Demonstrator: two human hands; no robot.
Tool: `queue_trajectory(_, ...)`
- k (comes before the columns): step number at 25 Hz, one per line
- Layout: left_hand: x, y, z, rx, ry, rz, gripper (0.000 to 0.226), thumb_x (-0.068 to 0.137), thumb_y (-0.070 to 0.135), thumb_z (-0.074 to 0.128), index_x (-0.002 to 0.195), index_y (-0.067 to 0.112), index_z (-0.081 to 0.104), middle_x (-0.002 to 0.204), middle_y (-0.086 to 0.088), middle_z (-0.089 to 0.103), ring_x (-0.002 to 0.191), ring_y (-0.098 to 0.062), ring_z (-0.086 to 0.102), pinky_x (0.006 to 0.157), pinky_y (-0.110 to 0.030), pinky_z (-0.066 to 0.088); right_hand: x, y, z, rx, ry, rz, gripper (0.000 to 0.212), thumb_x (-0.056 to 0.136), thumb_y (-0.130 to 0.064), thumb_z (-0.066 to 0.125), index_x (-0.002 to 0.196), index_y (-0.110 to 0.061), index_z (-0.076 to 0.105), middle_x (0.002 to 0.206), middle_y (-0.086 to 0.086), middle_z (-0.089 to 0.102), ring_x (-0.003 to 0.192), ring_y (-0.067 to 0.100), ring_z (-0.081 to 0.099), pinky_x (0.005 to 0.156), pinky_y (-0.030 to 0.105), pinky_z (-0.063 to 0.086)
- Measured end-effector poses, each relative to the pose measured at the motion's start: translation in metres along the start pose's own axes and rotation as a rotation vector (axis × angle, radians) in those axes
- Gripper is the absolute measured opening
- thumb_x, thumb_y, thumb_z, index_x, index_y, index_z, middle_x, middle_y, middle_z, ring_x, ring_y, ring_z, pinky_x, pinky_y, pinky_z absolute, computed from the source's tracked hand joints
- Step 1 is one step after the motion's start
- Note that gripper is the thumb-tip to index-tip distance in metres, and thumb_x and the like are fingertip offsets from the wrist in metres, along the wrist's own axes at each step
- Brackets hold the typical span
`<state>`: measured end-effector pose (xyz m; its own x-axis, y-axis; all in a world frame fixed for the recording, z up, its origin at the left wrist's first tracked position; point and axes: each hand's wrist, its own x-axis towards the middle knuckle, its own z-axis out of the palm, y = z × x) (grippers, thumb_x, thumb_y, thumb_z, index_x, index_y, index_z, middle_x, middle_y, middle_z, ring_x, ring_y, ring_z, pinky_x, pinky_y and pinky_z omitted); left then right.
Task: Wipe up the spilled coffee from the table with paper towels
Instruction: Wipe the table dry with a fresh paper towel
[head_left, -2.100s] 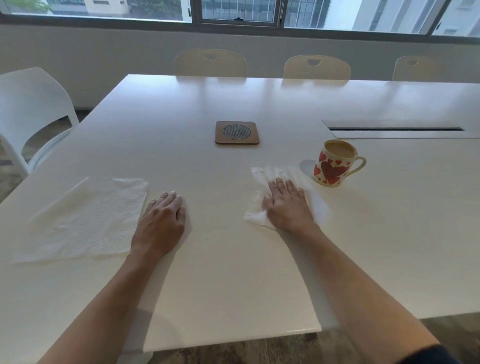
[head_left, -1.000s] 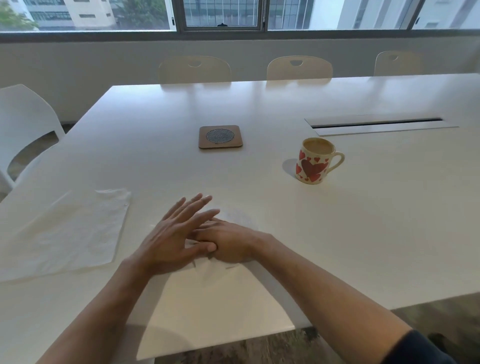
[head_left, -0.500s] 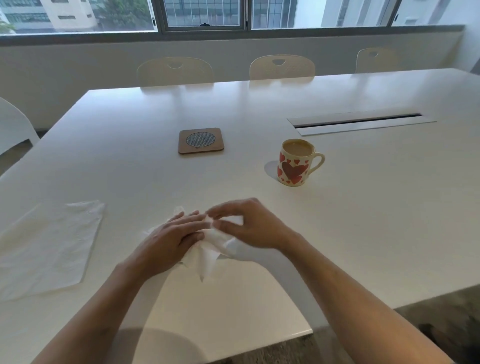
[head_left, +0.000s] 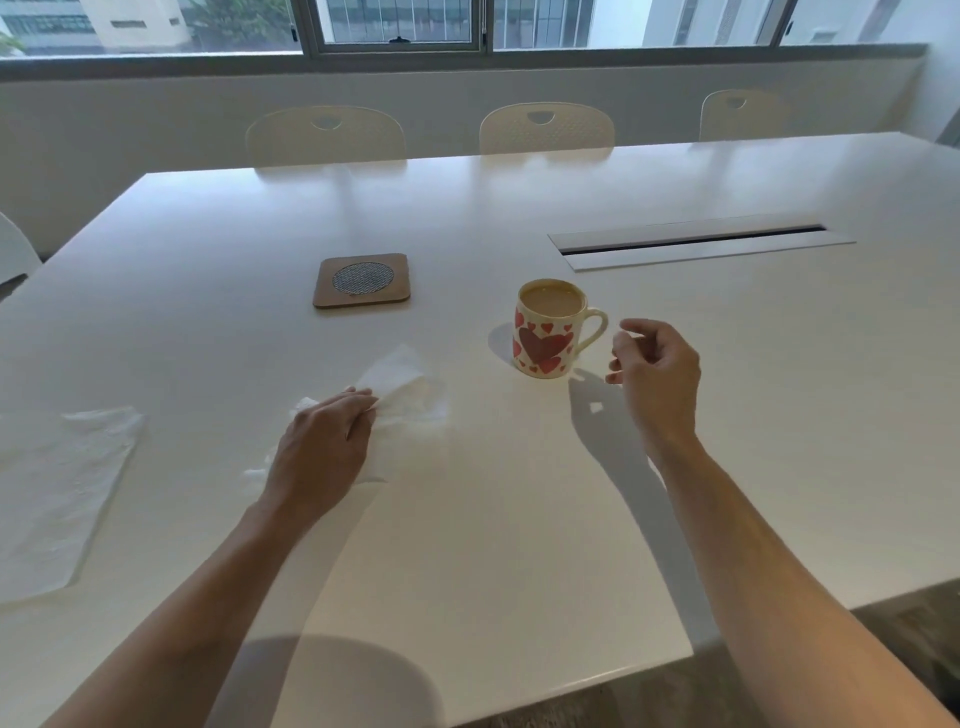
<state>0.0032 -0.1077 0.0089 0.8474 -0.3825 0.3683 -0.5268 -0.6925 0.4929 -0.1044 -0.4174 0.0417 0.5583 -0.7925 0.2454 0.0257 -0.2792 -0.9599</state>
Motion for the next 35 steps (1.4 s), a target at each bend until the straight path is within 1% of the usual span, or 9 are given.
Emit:
queue_trajectory(5, 0.014, 0.032, 0.017, 0.049, 0.000, -0.147, 0.018, 0.093, 0.020, 0.057, 0.102, 0.017, 0.072, 0.102, -0.008, 0.073, 0.099, -0.034, 0.064, 0.077, -0.034, 0.045, 0.035, 0.020, 0.006, -0.082, -0.135, 0.032, 0.033, 0.099, -0.022, 0.057, 0.131, -0.016, 0.051, 0.114, 0.005, 0.062, 0.100, 0.021, 0.065, 0.072, 0.017, 0.051)
queue_trajectory(8, 0.023, 0.042, 0.023, 0.092, -0.018, -0.167, 0.018, 0.093, 0.021, 0.055, 0.100, 0.018, 0.072, 0.097, -0.007, 0.073, 0.092, -0.034, 0.064, 0.070, -0.030, 0.037, 0.048, 0.027, 0.013, -0.077, -0.256, -0.009, 0.027, 0.101, -0.022, 0.055, 0.127, -0.015, 0.054, 0.116, 0.002, 0.061, 0.108, 0.022, 0.063, 0.088, 0.033, 0.057)
queue_trajectory(11, 0.034, 0.039, 0.031, 0.082, -0.110, -0.114, 0.016, 0.093, 0.020, 0.051, 0.094, 0.019, 0.067, 0.095, -0.003, 0.068, 0.089, -0.030, 0.061, 0.069, -0.031, 0.036, 0.054, 0.032, 0.017, -0.063, -0.303, -0.017, 0.019, 0.101, -0.028, 0.055, 0.113, -0.013, 0.057, 0.109, 0.007, 0.066, 0.099, 0.024, 0.069, 0.085, 0.039, 0.061)
queue_trajectory(13, 0.041, 0.033, 0.038, 0.051, -0.195, -0.065, 0.016, 0.093, 0.019, 0.048, 0.096, 0.017, 0.064, 0.102, -0.003, 0.065, 0.099, -0.028, 0.059, 0.077, -0.033, 0.041, 0.056, 0.032, 0.018, -0.033, -0.313, -0.011, 0.022, 0.100, -0.029, 0.056, 0.107, -0.008, 0.056, 0.106, 0.014, 0.066, 0.093, 0.026, 0.071, 0.079, 0.037, 0.063)
queue_trajectory(14, 0.045, 0.030, 0.041, 0.049, -0.223, -0.038, 0.018, 0.094, 0.018, 0.048, 0.101, 0.015, 0.065, 0.112, -0.005, 0.064, 0.110, -0.027, 0.057, 0.089, -0.034, 0.041, 0.056, 0.032, 0.018, -0.025, -0.323, -0.016, 0.025, 0.099, -0.030, 0.057, 0.105, -0.005, 0.056, 0.104, 0.017, 0.066, 0.092, 0.027, 0.072, 0.077, 0.036, 0.063)
queue_trajectory(17, 0.054, 0.027, 0.047, 0.077, -0.273, 0.000, 0.029, 0.097, 0.019, 0.048, 0.122, 0.014, 0.062, 0.143, -0.007, 0.052, 0.140, -0.022, 0.038, 0.115, -0.035, 0.021, 0.055, 0.032, 0.016, -0.008, -0.360, -0.018, 0.035, 0.097, -0.033, 0.059, 0.103, 0.002, 0.058, 0.100, 0.020, 0.067, 0.092, 0.029, 0.072, 0.078, 0.035, 0.063)
queue_trajectory(20, 0.059, 0.024, 0.050, 0.058, -0.292, 0.002, 0.038, 0.098, 0.023, 0.047, 0.135, 0.018, 0.054, 0.152, -0.006, 0.041, 0.146, -0.019, 0.028, 0.119, -0.033, 0.014, 0.054, 0.032, 0.018, -0.014, -0.368, -0.012, 0.034, 0.099, -0.031, 0.058, 0.102, 0.003, 0.059, 0.098, 0.020, 0.069, 0.091, 0.029, 0.072, 0.081, 0.040, 0.062)
queue_trajectory(26, 0.068, 0.021, 0.055, 0.041, -0.314, 0.025, 0.042, 0.098, 0.026, 0.046, 0.139, 0.019, 0.050, 0.154, -0.005, 0.038, 0.147, -0.018, 0.025, 0.120, -0.034, 0.012, 0.050, 0.034, 0.022, -0.001, -0.297, -0.006, 0.027, 0.100, -0.027, 0.056, 0.100, 0.000, 0.061, 0.095, 0.016, 0.072, 0.088, 0.027, 0.074, 0.079, 0.043, 0.063)
queue_trajectory(35, 0.085, 0.028, 0.066, 0.009, -0.373, 0.050, 0.050, 0.095, 0.017, 0.038, 0.144, 0.022, 0.043, 0.158, -0.002, 0.032, 0.148, -0.015, 0.019, 0.121, -0.034, 0.006, 0.046, 0.031, 0.024, 0.002, -0.227, 0.015, 0.022, 0.101, -0.022, 0.055, 0.100, -0.002, 0.062, 0.096, 0.014, 0.071, 0.088, 0.025, 0.074, 0.076, 0.036, 0.063)
